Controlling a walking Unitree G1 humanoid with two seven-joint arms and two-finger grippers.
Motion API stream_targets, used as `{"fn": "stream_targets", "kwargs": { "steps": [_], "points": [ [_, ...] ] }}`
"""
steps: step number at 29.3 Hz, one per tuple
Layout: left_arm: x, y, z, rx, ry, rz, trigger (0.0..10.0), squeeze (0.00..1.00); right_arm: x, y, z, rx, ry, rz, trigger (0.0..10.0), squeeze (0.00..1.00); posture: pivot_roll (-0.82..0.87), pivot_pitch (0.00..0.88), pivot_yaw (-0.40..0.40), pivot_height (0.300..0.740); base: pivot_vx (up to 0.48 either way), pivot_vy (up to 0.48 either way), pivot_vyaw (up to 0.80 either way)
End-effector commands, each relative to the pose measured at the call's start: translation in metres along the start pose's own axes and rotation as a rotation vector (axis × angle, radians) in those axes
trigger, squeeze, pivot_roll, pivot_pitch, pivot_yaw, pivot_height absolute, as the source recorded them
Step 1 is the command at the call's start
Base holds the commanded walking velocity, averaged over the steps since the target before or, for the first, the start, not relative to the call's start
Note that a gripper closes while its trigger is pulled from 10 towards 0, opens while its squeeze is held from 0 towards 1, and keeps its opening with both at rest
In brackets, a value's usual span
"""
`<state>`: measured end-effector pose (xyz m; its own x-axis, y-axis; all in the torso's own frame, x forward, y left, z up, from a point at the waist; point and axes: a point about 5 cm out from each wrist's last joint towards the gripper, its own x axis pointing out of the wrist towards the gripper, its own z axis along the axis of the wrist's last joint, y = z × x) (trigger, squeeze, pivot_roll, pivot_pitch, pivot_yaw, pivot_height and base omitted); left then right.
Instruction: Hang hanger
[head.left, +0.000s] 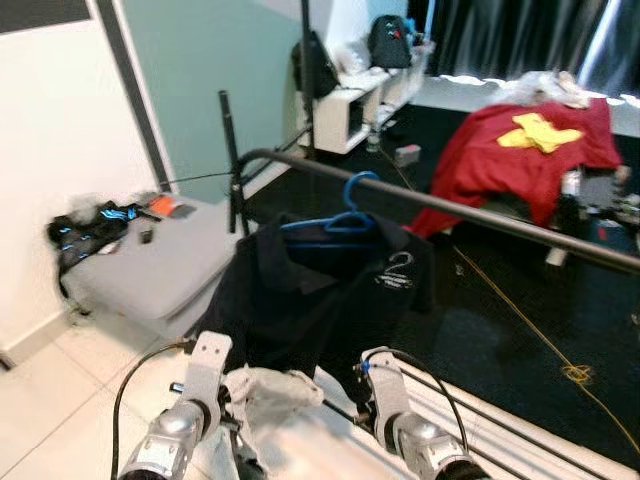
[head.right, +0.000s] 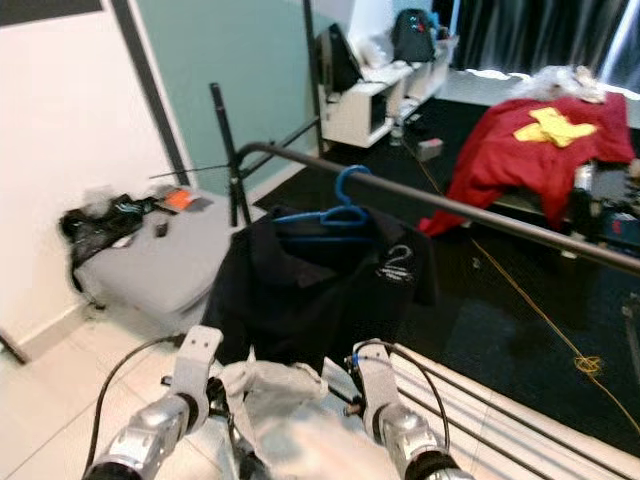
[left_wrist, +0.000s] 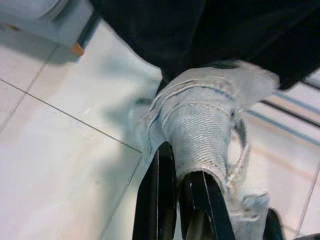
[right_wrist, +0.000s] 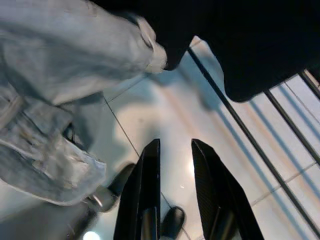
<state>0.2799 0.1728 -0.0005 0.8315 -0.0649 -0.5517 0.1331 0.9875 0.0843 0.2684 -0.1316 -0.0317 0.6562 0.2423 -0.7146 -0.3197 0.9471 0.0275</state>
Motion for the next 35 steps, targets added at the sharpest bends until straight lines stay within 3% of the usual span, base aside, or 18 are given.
{"fn": "stream_targets", "kwargs": {
  "steps": [1,9,27,35],
  "points": [
    [0.0,0.004,0.001,-0.001,-0.015,0.019,10.0,0.0,0.0,0.0,0.001,-0.012,-0.004,0.0,10.0,0.0,0.07,0.0,-0.037,0.74,0.0,0.0,0.8],
    [-0.006,0.007,-0.008,-0.076,-0.004,0.042,10.0,0.0,-0.001,-0.002,-0.005,-0.023,0.013,0.009,10.0,0.0,0.07,0.0,-0.056,0.74,0.0,0.0,0.8],
    [-0.006,0.004,-0.013,-0.112,0.0,0.037,10.0,0.0,0.0,0.002,-0.002,-0.003,-0.007,0.01,10.0,0.0,0.06,0.0,-0.036,0.74,0.0,0.0,0.8],
    [-0.004,0.007,-0.013,-0.125,0.033,0.052,10.0,0.0,-0.001,-0.004,-0.003,0.06,-0.032,-0.033,10.0,0.0,0.04,0.0,0.008,0.74,0.0,0.0,0.8]
  ]
}}
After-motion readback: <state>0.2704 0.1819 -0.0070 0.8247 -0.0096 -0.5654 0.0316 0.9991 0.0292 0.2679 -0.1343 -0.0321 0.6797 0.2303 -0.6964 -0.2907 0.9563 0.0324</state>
